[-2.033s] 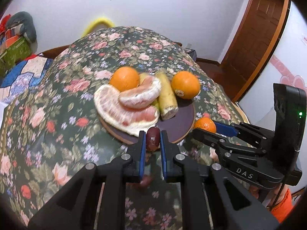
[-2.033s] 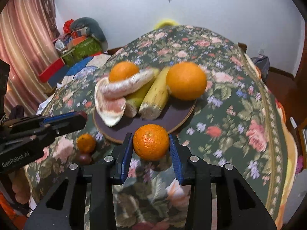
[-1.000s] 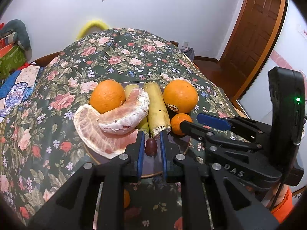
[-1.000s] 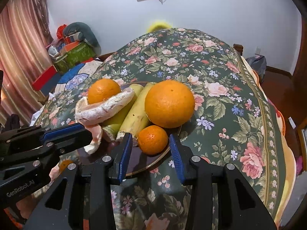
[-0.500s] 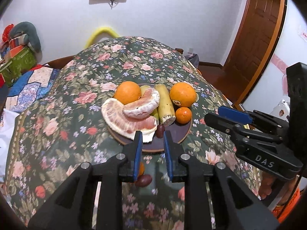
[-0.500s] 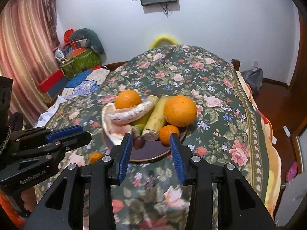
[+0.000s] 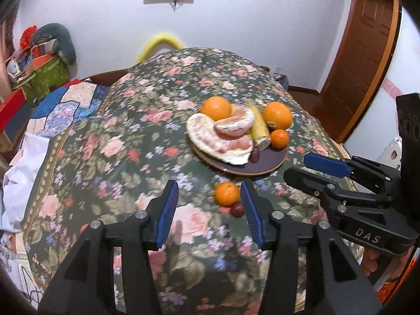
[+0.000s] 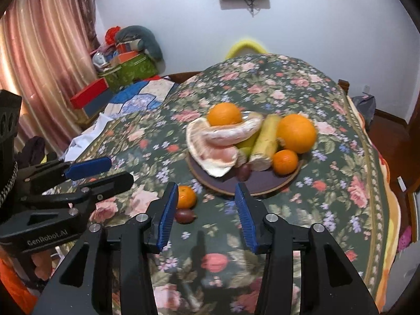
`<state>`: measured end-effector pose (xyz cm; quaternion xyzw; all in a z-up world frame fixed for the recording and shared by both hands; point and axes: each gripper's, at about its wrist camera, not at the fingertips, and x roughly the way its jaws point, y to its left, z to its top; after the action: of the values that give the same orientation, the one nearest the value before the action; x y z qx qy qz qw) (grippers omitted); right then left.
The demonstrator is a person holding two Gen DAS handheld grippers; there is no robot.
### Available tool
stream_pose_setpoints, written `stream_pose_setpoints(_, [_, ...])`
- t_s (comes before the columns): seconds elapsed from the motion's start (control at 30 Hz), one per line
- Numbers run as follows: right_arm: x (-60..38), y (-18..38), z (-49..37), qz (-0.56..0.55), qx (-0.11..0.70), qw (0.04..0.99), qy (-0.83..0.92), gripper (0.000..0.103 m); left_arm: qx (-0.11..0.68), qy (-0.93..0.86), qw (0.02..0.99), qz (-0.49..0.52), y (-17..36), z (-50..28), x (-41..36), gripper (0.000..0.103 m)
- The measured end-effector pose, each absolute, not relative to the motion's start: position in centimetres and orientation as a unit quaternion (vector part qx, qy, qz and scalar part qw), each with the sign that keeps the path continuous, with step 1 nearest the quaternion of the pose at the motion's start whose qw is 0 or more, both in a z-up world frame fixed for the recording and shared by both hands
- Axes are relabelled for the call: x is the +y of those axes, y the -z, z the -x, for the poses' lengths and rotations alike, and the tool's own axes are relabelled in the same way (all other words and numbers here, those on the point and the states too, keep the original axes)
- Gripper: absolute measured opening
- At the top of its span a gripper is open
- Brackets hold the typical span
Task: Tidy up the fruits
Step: 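Grasp a second date with the right gripper while the left grasps another mandarin, then place the date on the plate with the right gripper while the left places the mandarin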
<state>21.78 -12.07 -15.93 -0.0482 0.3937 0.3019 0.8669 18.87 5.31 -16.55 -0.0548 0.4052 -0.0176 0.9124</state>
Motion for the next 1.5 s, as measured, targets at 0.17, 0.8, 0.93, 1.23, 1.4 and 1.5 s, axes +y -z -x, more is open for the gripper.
stream_pose_setpoints(0.17, [-10.2, 17.9, -21.7, 0.061, 0.416, 0.854, -0.307, 0.042, 0.412, 0.013, 0.908, 0.071, 17.8, -18.3, 6.8, 0.049])
stream_pose_setpoints(0.8, [-7.8, 22.6, -22.4, 0.084, 0.464, 0.823, -0.316, 0.032, 0.442, 0.008, 0.894, 0.071, 21.1, -19.0, 7.2, 0.049])
stream_pose_setpoints(0.93, [-7.8, 22.4, -22.2, 0.083, 0.46, 0.823, -0.323, 0.026, 0.444, 0.008, 0.893, 0.071, 21.3, -19.2, 7.0, 0.049])
stream_pose_setpoints(1.23, [-9.8, 20.8, -22.4, 0.071, 0.439, 0.839, -0.313, 0.026, 0.443, 0.018, 0.894, 0.066, 21.2, -19.8, 6.0, 0.049])
stream_pose_setpoints(1.4, [-12.7, 19.7, -23.4, 0.05, 0.429, 0.854, -0.289, 0.026, 0.45, 0.032, 0.89, 0.06, 21.9, -20.9, 4.6, 0.049])
stream_pose_setpoints(1.5, [-14.3, 19.4, -24.0, 0.041, 0.425, 0.861, -0.274, 0.026, 0.457, 0.038, 0.887, 0.059, 22.6, -21.7, 3.8, 0.049])
